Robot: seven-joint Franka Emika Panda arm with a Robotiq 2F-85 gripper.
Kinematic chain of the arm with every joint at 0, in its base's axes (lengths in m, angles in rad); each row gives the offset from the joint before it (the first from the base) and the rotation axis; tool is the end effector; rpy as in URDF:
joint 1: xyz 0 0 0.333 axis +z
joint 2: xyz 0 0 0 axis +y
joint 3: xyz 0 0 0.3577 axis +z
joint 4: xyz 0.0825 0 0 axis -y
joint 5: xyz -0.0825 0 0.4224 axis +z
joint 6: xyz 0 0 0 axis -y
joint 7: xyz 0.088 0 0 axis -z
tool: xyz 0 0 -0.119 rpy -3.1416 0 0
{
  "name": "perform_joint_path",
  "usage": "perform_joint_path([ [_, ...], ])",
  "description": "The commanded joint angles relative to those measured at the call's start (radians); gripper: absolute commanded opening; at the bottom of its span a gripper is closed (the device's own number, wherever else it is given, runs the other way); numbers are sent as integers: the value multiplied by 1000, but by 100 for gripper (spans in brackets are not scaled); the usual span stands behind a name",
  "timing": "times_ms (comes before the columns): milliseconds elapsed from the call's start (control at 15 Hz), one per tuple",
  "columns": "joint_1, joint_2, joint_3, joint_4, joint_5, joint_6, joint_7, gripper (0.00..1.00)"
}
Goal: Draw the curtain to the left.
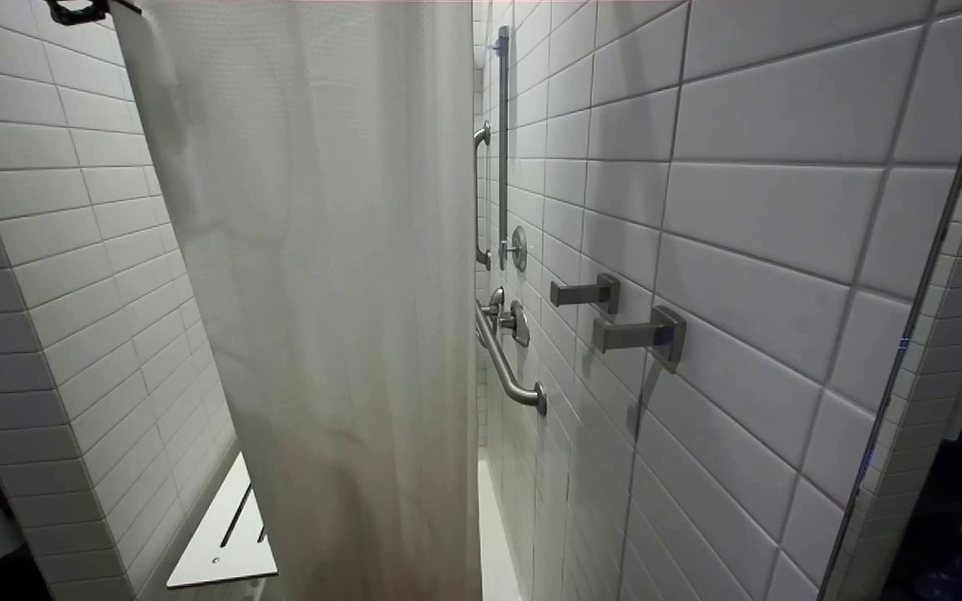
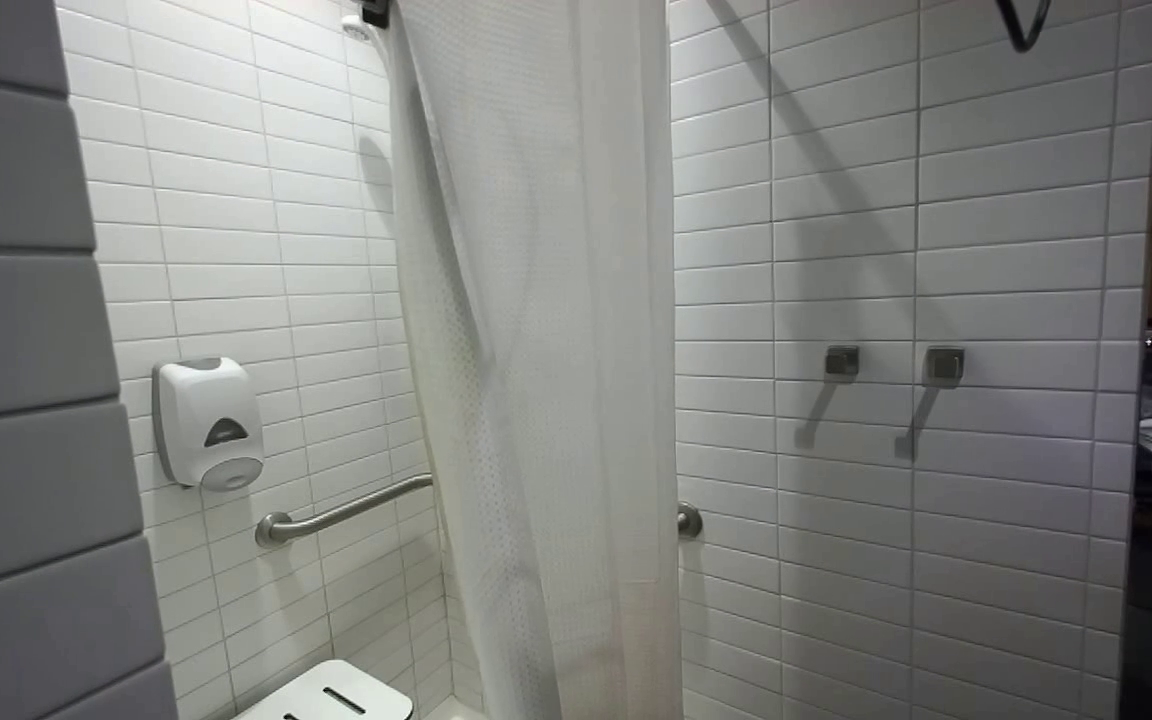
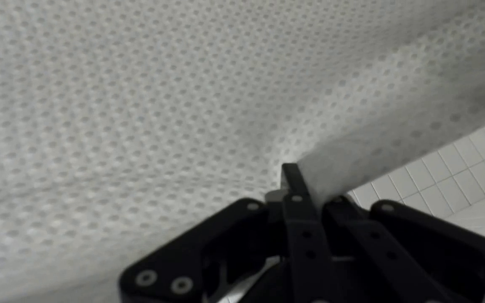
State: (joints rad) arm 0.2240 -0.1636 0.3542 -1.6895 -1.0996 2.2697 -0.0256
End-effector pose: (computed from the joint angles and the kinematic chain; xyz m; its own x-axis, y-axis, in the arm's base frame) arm 0.4986 0.3163 0.7867 0.3085 0.9144 0.2622 0.2006 -0.3320 0.9217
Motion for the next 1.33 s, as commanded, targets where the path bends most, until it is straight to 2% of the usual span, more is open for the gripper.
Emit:
perform_joint_path([
  [0, 39, 25, 17, -101, 9, -54, -14, 0],
  [533, 59, 7, 22, -122, -21, -101, -72, 0],
  [1267, 69, 13, 20, -116, -1, -108, -118, 0],
])
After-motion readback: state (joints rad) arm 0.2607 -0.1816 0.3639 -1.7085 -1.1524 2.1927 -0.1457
